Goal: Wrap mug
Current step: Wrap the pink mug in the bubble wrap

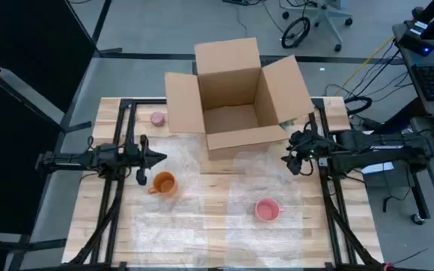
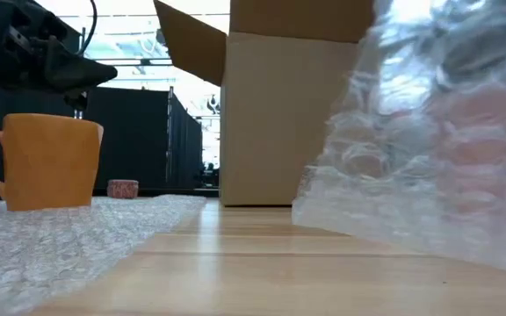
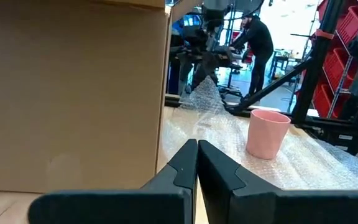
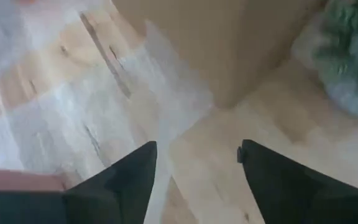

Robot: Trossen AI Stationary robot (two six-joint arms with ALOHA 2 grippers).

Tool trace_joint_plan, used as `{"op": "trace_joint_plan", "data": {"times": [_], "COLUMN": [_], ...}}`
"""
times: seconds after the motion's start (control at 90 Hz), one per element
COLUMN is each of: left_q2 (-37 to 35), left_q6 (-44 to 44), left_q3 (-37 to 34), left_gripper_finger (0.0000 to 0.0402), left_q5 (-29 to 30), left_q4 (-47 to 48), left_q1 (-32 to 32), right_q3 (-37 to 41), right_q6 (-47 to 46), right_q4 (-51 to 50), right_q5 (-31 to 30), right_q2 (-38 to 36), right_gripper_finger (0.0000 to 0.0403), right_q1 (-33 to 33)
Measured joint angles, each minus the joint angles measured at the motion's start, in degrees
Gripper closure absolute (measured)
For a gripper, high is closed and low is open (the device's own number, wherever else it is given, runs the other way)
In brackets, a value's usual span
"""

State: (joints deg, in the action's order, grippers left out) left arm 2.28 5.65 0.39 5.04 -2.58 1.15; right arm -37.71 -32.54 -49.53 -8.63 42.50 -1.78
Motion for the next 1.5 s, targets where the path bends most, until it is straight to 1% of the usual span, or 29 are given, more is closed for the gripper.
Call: {"op": "trace_joint_plan", "data": {"times": [0.056, 0.144, 0.278, 0.389, 0.467, 0.578, 0.656, 0.778, 0.856, 0.967, 1.011, 1.167, 1.211, 1.3, 1.389, 1.5], "left_q2": [0.0, 0.0, 0.0, 0.0, 0.0, 0.0, 0.0, 0.0, 0.0, 0.0, 0.0, 0.0, -0.01, -0.01, 0.0, -0.01], "left_q6": [0.0, 0.02, 0.0, 0.0, -0.02, 0.0, 0.0, 0.02, 0.01, 0.0, 0.0, -0.02, -0.02, -0.04, -0.07, -0.09], "left_q3": [0.02, 0.02, 0.02, -0.01, 0.01, 0.01, 0.0, 0.0, 0.0, 0.01, 0.01, 0.02, 0.0, 0.02, -0.01, 0.02], "left_gripper_finger": [0.0402, 0.0402, 0.0402, 0.0402, 0.0402, 0.0402, 0.0402, 0.0402, 0.0402, 0.0402, 0.0402, 0.0402, 0.0402, 0.0402, 0.0402, 0.0402], "left_q5": [0.12, 0.35, 0.41, 0.43, 0.47, 0.91, 1.13, 1.22, 1.22, 1.25, 1.32, 1.91, 1.96, 2.0, 1.98, 2.0], "left_q4": [0.02, 0.02, 0.02, 0.01, -0.01, -0.01, -0.07, -0.12, -0.14, -0.14, -0.16, -0.18, -0.2, -0.55, -1.78, -4.16], "left_q1": [0.0, 0.0, 0.0, 0.0, 0.0, 0.0, 0.0, 0.0, 0.0, 0.0, 0.0, 0.0, 0.0, 0.0, 0.0, -0.01], "right_q3": [0.0, 0.0, 0.0, -0.2, -1.67, -4.06, -4.39, -3.29, -0.91, 2.9, 4.09, 6.16, 6.29, 6.21, 6.23, 6.23], "right_q6": [-1.63, -3.98, -3.55, -3.17, -3.32, -4.14, -5.04, -8.25, -10.67, -13.71, -15.07, -17.88, -17.43, -14.99, -13.37, -13.81], "right_q4": [-0.09, 0.04, 0.0, -0.69, -0.59, 0.61, 1.02, -3.32, -2.6, 2.76, 3.27, 3.51, 4.39, 6.99, 7.38, 7.67], "right_q5": [1.68, 2.65, 4.53, 7.08, 8.78, 9.01, 8.99, 8.78, 7.45, 5.5, 3.0, -9.19, -10.91, -12.45, -12.76, -13.78], "right_q2": [0.13, 0.34, 0.45, -1.55, -3.51, -6.34, -7.44, -5.88, -4.23, -1.81, -0.63, 2.32, 2.75, 3.07, 3.15, 3.15], "right_gripper_finger": [0.0187, 0.0189, 0.019, 0.019, 0.019, 0.019, 0.019, 0.019, 0.019, 0.019, 0.019, 0.019, 0.019, 0.0193, 0.0212, 0.0263], "right_q1": [0.02, 0.02, 0.02, 0.0, 0.0, 0.02, 0.56, 4.79, 8.15, 12.28, 13.38, 15.06, 15.08, 15.02, 15.02, 15.04]}}
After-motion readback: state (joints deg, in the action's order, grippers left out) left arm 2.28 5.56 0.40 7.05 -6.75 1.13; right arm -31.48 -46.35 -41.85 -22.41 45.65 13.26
